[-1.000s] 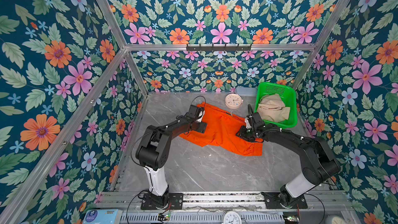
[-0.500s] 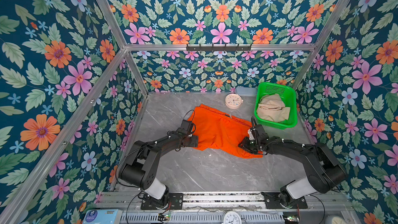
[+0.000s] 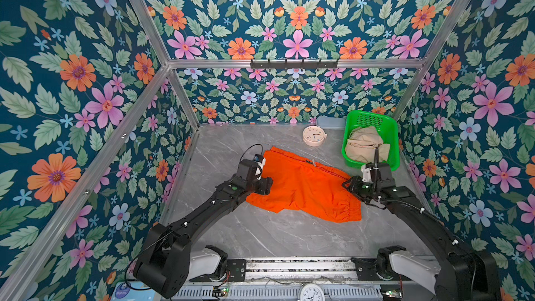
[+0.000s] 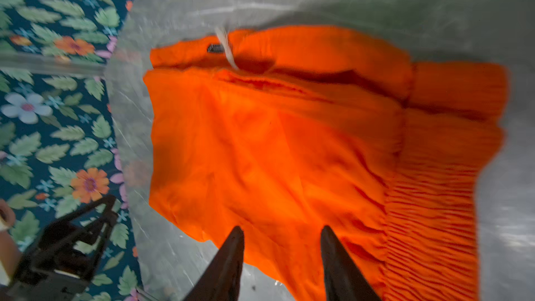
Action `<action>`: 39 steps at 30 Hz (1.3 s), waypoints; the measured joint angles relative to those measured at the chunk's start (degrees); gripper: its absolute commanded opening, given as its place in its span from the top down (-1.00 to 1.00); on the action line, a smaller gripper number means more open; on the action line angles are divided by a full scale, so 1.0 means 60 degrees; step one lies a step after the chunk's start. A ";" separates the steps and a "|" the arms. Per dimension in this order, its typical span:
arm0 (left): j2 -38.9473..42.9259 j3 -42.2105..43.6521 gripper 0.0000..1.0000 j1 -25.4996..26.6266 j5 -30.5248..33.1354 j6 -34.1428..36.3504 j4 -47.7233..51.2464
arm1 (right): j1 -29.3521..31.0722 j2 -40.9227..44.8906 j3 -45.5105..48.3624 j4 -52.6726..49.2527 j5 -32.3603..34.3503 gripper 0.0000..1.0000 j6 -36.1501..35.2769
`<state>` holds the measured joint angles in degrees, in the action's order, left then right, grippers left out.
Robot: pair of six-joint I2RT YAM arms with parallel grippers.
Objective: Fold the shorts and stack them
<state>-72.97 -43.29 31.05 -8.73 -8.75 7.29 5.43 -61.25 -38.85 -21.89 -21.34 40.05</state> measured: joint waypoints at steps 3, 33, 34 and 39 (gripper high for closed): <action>-0.0769 -0.0889 -0.54 0.0962 -0.0455 0.1075 -0.0324 | -0.1807 0.0277 -0.0015 -0.0266 -0.0976 0.10 -0.0255; -0.8925 -0.6878 -0.58 0.5694 -0.3504 0.6768 -0.0659 | -0.5832 -0.0616 0.1180 -0.0095 -0.3909 0.04 -0.0576; -0.9005 -0.6878 -0.51 0.5697 -0.3432 0.6768 -0.0736 | -0.5832 -0.0565 0.1217 -0.0102 -0.3905 0.04 -0.0612; -0.9056 -0.6553 -0.10 0.5694 -0.3020 0.6437 -0.1545 | -0.5832 -0.0284 0.1439 -0.0160 -0.3909 -0.06 -0.0630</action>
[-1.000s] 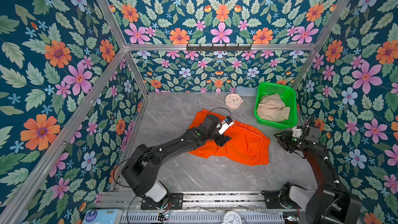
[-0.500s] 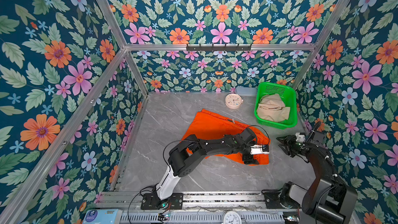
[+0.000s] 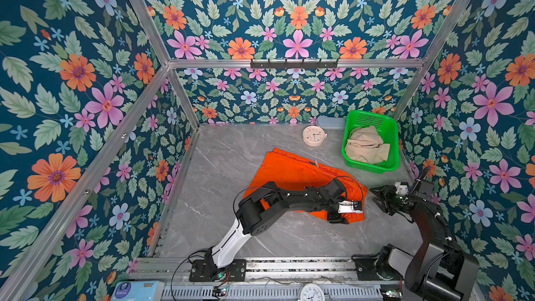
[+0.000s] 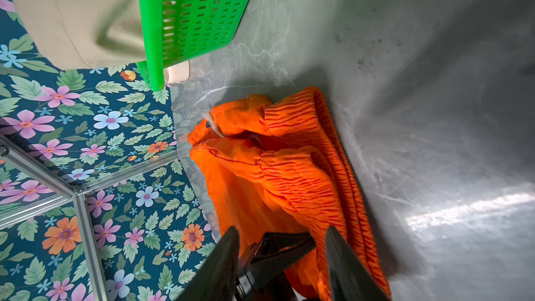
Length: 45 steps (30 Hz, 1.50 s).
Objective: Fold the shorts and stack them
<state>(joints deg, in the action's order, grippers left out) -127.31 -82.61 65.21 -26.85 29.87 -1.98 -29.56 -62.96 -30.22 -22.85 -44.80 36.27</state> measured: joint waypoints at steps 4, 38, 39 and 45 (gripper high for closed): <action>0.0222 0.0474 0.16 -0.0062 0.0178 -0.0448 -0.0572 | 0.0000 0.0226 0.0215 -0.0080 -0.0040 -0.24 0.0102; 0.2663 0.2929 -0.01 -0.1413 -0.0488 -0.4346 -0.3869 | 0.3417 -0.0801 -0.0616 0.0051 0.1067 0.81 0.1213; 0.2954 0.3100 -0.01 -0.1665 -0.0430 -0.4681 -0.3920 | 0.3435 -0.0565 -0.0856 -0.0423 0.1366 0.82 0.0965; 0.4339 0.3869 -0.02 -0.2903 0.0550 -0.6411 -0.3377 | 0.3960 0.0160 -0.2481 -0.2506 0.2754 0.86 -0.0219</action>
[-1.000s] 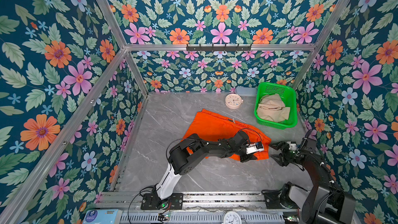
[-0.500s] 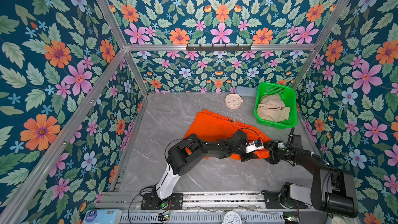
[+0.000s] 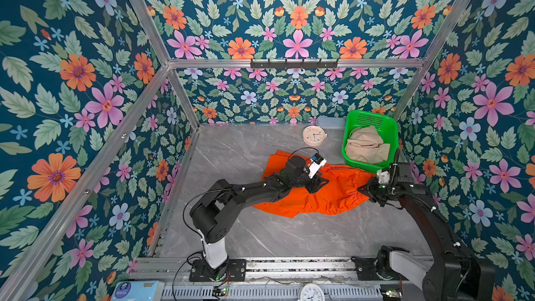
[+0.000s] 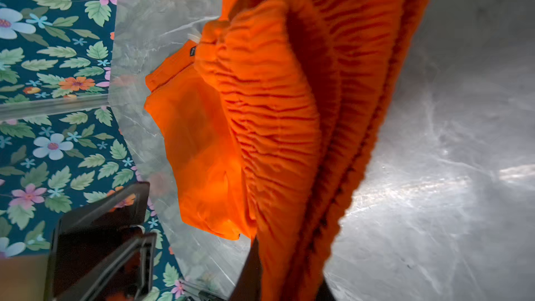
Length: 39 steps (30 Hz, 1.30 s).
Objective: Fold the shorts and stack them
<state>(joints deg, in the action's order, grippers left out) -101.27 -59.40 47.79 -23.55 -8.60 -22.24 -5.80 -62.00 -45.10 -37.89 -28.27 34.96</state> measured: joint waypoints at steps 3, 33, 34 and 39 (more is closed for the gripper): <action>0.0561 0.0426 -0.02 -0.0911 0.0692 -0.0914 0.0630 | 0.0452 -0.0040 -0.1126 -0.0918 0.0750 0.86 -0.0561; 0.0040 0.3253 0.57 -0.3792 -0.0313 -0.4044 -0.0149 | 0.7399 -0.7828 -1.0892 -0.4732 0.6390 0.85 -0.2095; -0.0025 0.3257 0.57 -0.3799 -0.0346 -0.4062 -0.0280 | 0.7533 -0.8120 -1.1114 -0.4758 0.6379 0.85 -0.2058; -0.0208 0.3268 0.59 -0.3803 -0.0459 -0.4073 -0.0670 | 0.7854 -0.9205 -1.1810 -0.4943 0.6058 0.84 -0.1719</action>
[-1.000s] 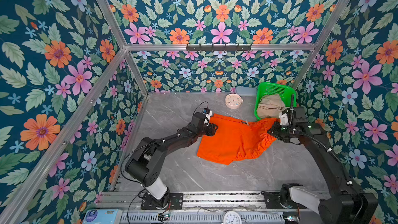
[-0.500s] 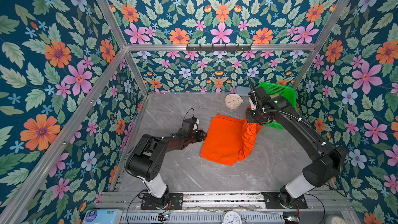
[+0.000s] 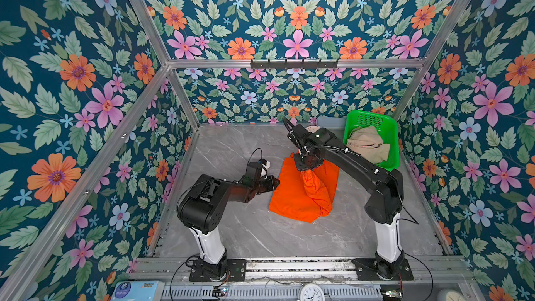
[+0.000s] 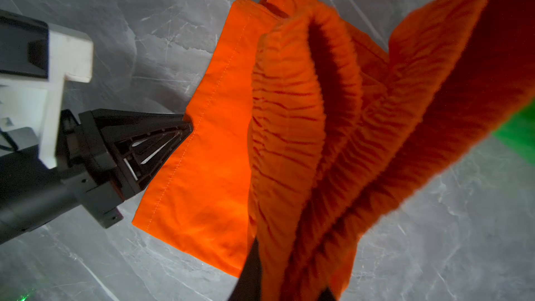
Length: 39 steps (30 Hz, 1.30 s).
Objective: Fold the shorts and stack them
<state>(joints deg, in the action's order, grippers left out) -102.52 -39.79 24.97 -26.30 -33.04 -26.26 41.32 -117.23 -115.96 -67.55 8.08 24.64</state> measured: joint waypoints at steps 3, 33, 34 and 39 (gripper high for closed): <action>-0.0098 0.0000 0.59 -0.0018 -0.0080 -0.0004 -0.0186 | 0.0113 -0.0535 -0.0200 0.0011 -0.0138 0.84 0.0324; 0.2208 -0.1421 0.33 0.0630 -0.0892 0.0419 0.1698 | -0.2426 0.4594 0.8251 0.5380 -0.3326 -0.05 0.2688; 0.1865 -0.1534 0.36 0.0816 -0.0969 0.0466 0.1657 | -0.2648 0.4801 0.8754 0.5694 -0.3413 -0.05 0.2849; 0.0299 -0.1672 0.41 0.0889 -0.0805 0.0510 0.1796 | -0.3322 0.5348 1.0338 0.6313 -0.3468 -0.05 0.3333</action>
<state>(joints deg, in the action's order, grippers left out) -100.73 -49.82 30.30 -31.14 -29.98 -15.49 21.39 -85.14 -53.93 -29.67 -12.73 44.64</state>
